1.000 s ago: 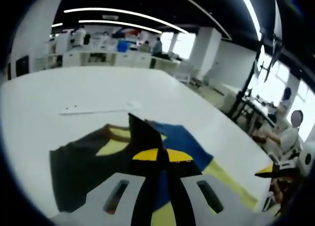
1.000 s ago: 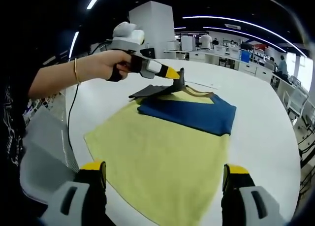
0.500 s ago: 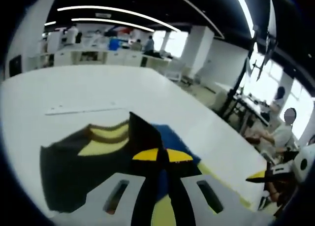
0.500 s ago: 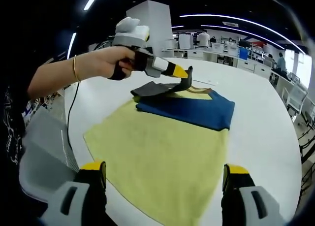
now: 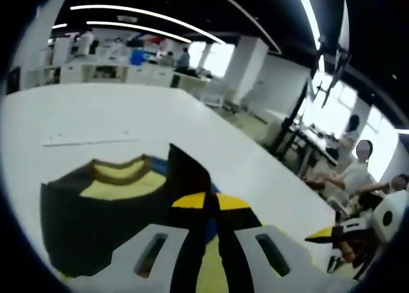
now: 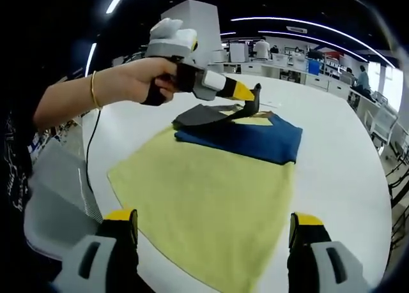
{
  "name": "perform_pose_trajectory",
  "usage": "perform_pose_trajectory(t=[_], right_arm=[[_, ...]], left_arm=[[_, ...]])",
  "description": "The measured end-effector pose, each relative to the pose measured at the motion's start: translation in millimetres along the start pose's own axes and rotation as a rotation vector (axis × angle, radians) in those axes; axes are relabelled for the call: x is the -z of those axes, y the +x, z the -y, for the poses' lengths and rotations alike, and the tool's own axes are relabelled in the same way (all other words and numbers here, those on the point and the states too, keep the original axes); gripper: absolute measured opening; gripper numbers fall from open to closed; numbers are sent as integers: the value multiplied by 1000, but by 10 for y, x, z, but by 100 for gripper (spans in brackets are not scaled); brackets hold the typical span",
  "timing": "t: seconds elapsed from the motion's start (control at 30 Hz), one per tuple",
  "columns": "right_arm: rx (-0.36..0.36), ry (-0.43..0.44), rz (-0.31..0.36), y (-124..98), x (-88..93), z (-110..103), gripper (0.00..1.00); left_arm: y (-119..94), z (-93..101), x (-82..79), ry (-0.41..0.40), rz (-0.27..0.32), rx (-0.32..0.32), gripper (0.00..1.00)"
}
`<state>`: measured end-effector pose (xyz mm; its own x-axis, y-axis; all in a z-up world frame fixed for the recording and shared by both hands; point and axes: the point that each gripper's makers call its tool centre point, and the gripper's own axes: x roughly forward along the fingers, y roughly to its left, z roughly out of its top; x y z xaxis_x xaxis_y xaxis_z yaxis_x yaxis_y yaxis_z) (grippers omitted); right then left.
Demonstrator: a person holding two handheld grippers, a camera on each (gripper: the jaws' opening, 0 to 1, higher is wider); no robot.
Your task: Fold the garment on the visible template until the final outline fits inside the template.
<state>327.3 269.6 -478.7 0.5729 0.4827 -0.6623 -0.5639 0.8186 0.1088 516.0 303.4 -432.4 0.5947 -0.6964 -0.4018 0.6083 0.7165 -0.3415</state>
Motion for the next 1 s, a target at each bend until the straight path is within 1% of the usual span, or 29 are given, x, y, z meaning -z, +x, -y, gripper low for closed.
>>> perform_pose_trajectory(t=[0.2, 0.3, 0.47, 0.6, 0.87, 0.93, 1.0], right_arm=[[4, 5, -5, -9, 29, 6, 100], [5, 7, -4, -11, 33, 9, 100], [5, 7, -6, -3, 31, 9, 100], [3, 7, -5, 6, 23, 5, 100], [16, 16, 3, -9, 12, 45, 100], [18, 19, 4, -11, 18, 55, 100], [22, 24, 4, -15, 32, 69, 100]], left_arm=[[62, 90, 80, -5, -10, 31, 1], [84, 127, 117, 5, -20, 44, 1], [118, 133, 181, 21, -35, 47, 2], [157, 120, 248, 6, -41, 51, 2], [285, 108, 504, -6, -87, 57, 2], [309, 132, 545, -6, -91, 69, 2], [345, 170, 617, -13, -111, 82, 2]])
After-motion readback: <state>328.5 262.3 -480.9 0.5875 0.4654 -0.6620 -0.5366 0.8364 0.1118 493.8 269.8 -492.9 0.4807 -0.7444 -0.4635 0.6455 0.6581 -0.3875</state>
